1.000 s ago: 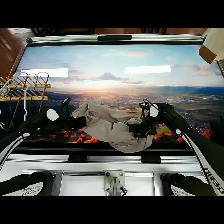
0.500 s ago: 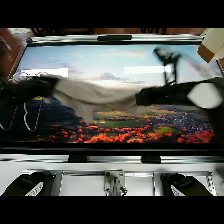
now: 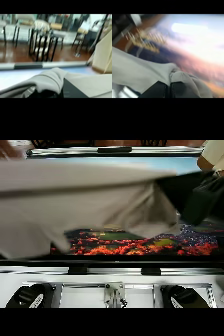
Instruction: Fold the shirts.
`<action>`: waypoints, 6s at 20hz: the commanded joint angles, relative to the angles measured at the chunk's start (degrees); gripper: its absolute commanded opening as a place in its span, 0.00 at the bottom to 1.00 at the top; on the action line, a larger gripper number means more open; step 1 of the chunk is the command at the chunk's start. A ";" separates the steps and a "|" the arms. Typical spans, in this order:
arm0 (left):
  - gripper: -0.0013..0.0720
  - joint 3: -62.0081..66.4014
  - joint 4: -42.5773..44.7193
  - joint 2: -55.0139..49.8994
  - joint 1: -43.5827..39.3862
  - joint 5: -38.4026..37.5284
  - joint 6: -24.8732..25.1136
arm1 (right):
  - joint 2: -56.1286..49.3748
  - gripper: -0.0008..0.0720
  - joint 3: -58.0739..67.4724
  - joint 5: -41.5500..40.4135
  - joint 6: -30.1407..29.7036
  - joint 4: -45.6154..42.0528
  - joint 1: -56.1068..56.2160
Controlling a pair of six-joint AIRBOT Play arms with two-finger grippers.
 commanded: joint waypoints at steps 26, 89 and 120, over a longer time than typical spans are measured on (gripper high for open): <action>1.00 -23.10 -11.72 -39.65 17.59 -26.93 9.68 | -25.99 0.73 -20.85 6.10 -4.17 -15.80 -9.66; 0.06 10.27 -12.09 -23.98 38.23 -7.72 16.28 | -15.56 0.10 -3.19 -0.66 0.33 -24.30 -10.58; 0.86 -39.85 -17.14 -46.90 24.50 -18.40 27.36 | -31.56 0.70 -20.79 16.04 -5.38 -7.34 -28.92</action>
